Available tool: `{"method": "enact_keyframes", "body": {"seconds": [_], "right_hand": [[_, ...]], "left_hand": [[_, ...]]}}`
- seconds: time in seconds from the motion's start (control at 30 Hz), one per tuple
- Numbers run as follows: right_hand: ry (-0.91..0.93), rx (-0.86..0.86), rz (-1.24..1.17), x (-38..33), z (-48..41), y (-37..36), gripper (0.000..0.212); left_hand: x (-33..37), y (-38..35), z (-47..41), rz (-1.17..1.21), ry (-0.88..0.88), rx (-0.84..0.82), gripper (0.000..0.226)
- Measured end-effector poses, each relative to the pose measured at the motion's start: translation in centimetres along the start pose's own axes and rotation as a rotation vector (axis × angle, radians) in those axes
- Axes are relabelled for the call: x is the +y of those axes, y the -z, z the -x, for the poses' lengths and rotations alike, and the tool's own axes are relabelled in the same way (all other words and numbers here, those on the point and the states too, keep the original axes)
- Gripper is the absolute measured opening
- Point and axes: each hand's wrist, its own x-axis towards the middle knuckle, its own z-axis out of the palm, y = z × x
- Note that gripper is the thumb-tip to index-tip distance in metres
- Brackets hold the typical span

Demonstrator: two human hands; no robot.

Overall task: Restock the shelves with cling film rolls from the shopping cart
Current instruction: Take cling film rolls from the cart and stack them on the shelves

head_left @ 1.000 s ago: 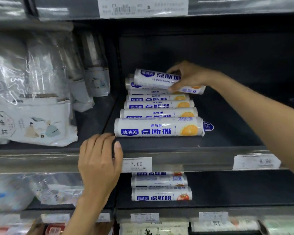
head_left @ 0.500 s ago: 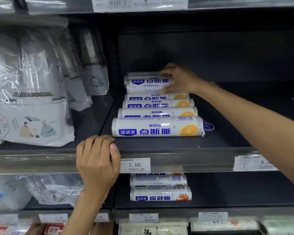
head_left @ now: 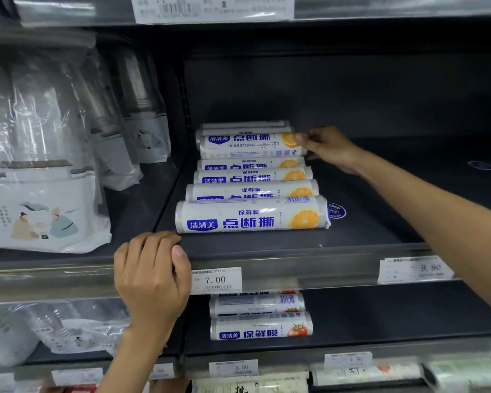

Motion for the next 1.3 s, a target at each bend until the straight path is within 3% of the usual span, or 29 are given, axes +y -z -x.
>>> {"method": "enact_keyframes", "body": {"seconds": [0.1,0.23,0.43,0.57,0.73,1.07,1.3], "right_hand": [[-0.011,0.057,-0.193,-0.09,0.07,0.07,0.019],[0.009,0.114,-0.21,0.09,0.16,-0.14,0.043],[-0.084,0.013,-0.396,0.21,0.25,0.02,0.04],[-0.058,0.057,-0.37,0.43,0.14,-0.25,0.026],[-0.032,0.112,-0.324,0.74,0.12,-0.4,0.043],[0.002,0.096,-0.305,0.7,0.52,-0.51,0.053],[0.021,0.086,-0.284,0.68,0.56,-0.65,0.034]], "left_hand": [[-0.06,0.1,-0.01,0.005,-0.001,-0.003,0.044],[0.0,0.14,-0.02,0.005,-0.003,-0.005,0.042],[0.01,0.23,-0.04,0.014,-0.003,-0.003,0.042],[0.08,0.22,-0.05,0.014,-0.001,-0.002,0.044],[0.09,0.27,-0.14,0.017,0.004,-0.004,0.043],[0.18,0.44,-0.3,0.016,0.012,-0.02,0.041],[0.07,0.74,-0.44,0.034,0.009,-0.076,0.04]]}}
